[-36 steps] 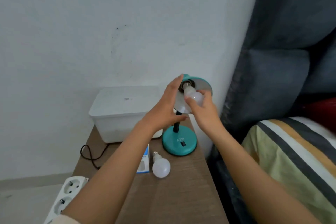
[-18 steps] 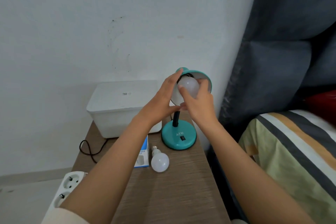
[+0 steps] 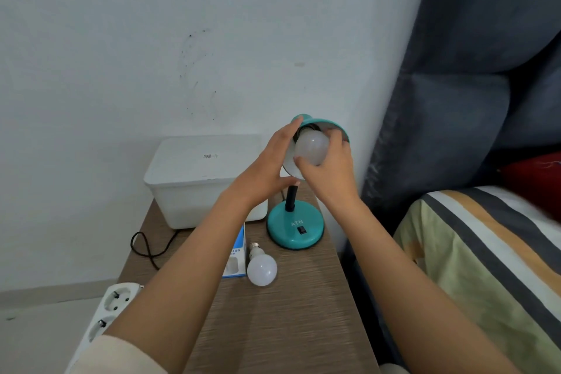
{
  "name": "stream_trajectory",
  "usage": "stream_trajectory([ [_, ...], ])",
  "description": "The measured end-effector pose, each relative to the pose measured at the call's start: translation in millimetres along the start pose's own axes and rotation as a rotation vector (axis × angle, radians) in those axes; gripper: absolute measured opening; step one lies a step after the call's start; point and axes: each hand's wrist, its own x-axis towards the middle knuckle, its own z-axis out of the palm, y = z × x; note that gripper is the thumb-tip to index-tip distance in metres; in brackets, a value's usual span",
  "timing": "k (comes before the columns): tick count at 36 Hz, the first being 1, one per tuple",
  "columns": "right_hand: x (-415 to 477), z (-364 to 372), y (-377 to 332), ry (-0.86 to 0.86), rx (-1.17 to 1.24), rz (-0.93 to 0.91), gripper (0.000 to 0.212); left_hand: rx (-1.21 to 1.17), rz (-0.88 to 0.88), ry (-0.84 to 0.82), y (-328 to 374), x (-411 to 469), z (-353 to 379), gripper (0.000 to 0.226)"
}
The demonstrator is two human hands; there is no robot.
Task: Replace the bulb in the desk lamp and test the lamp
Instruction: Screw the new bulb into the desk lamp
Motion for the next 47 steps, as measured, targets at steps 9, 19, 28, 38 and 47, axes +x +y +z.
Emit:
stream_trajectory([
  [9, 5, -2, -2, -0.010, 0.044, 0.076, 0.068, 0.007, -0.030, -0.020, 0, -1, -4, 0.103],
  [19, 6, -3, -3, -0.020, 0.137, 0.212, 0.070, -0.016, -0.045, -0.021, 5, -3, -3, 0.100],
  [28, 6, -5, -3, 0.007, 0.140, 0.200, 0.053, -0.027, -0.055, -0.009, 6, -5, -4, 0.099],
  [38, 4, 1, 1, 0.028, 0.167, 0.216, 0.059, -0.024, -0.035, 0.010, 7, -6, -3, 0.096],
  [47, 5, -1, 2, 0.040, 0.137, 0.224, 0.063, -0.019, -0.026, 0.005, 9, -6, -4, 0.094],
])
